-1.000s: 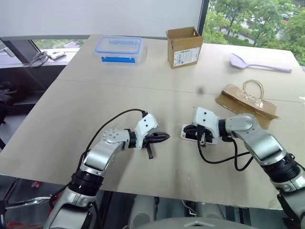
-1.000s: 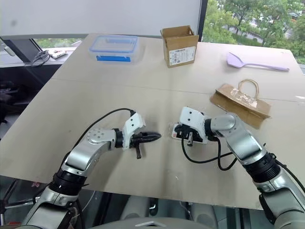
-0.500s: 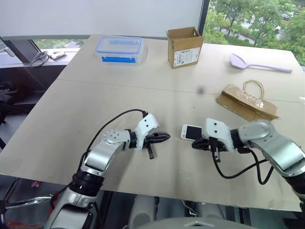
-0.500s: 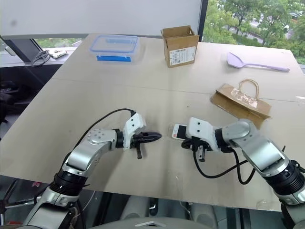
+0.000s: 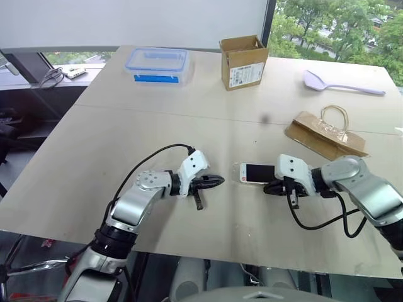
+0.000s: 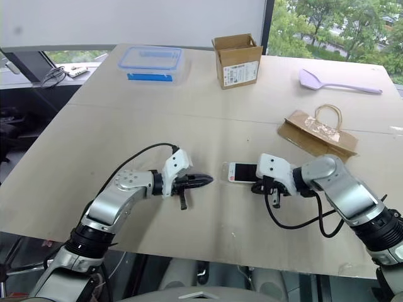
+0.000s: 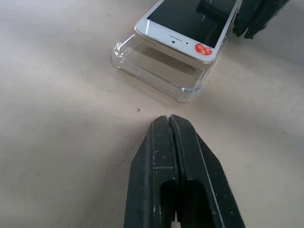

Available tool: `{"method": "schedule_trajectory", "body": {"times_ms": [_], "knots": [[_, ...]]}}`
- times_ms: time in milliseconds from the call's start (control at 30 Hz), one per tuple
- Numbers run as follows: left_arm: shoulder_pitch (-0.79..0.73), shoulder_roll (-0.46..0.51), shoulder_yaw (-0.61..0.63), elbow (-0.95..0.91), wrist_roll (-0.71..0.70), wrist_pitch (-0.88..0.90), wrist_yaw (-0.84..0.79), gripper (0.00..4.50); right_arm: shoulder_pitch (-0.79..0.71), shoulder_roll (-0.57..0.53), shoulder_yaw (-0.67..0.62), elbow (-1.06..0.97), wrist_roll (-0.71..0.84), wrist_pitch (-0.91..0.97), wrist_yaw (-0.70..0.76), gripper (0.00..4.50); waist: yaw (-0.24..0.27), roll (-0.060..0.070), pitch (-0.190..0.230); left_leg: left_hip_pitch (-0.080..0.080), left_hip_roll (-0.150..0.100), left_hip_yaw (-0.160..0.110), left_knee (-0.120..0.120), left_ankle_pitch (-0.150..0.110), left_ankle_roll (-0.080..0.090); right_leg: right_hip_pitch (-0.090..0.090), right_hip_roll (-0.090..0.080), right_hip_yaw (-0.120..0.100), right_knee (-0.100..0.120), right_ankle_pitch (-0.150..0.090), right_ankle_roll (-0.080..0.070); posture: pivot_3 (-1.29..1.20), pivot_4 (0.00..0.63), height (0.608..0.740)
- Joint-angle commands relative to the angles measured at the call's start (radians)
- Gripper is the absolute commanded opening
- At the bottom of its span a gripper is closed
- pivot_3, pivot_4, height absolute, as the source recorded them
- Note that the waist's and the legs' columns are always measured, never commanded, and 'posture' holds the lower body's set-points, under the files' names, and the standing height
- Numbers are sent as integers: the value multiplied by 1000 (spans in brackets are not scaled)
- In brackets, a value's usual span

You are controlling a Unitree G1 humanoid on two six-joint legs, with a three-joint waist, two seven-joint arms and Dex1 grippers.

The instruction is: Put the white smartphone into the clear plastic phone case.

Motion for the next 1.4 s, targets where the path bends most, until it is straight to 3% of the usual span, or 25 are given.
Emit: {"method": "schedule_trajectory", "body": {"times_ms": [33, 267, 567, 900, 1133, 1267, 1400], "knots": [[1, 6, 16, -38, -15, 4, 1, 0, -53, 38, -59, -65, 68, 44, -13, 127, -1, 0, 0, 0, 0, 0, 0, 0, 0, 0, 0, 0, 0, 0, 0, 0, 150, 740], [5, 4, 16, -41, -18, 4, 3, 0, -124, 162, 4, 32, -40, 21, -164, 127, 1, 0, 0, 0, 0, 0, 0, 0, 0, 0, 0, 0, 0, 0, 0, 0, 150, 740], [10, -2, 13, -50, -18, 10, 11, 0, -106, 136, 185, 114, -204, -31, -142, 127, 0, 0, -1, 0, 0, 0, 0, 0, 0, 0, 0, 0, 0, 0, 0, 0, 150, 740], [18, -8, 15, -60, -20, 17, 22, 0, -85, 204, 203, 193, -208, 69, -145, 127, -5, -2, -6, 3, 0, 0, 0, 0, 0, 2, 0, 0, 0, 0, 0, 0, 150, 740], [17, -17, 13, -56, -16, 12, 32, 0, -43, 270, 92, 155, -126, 118, -179, 127, 1, -2, -7, 14, 1, 0, -2, 0, 0, 12, 0, 0, -1, -2, -3, 0, 150, 740], [6, -31, 23, -42, -9, 24, 64, 0, -33, 326, -119, 7, -13, 119, -238, 127, 0, -1, -5, 14, 1, -1, -3, 0, 0, 11, -1, 1, -1, -2, -3, 0, 150, 740], [-6, -47, 24, -31, -4, 35, 95, 0, -26, 291, -209, -119, 13, 170, -295, 127, 1, 2, -2, 10, 1, -1, -4, 0, 0, 8, -1, 3, -1, 0, 0, 0, 150, 740]]}}
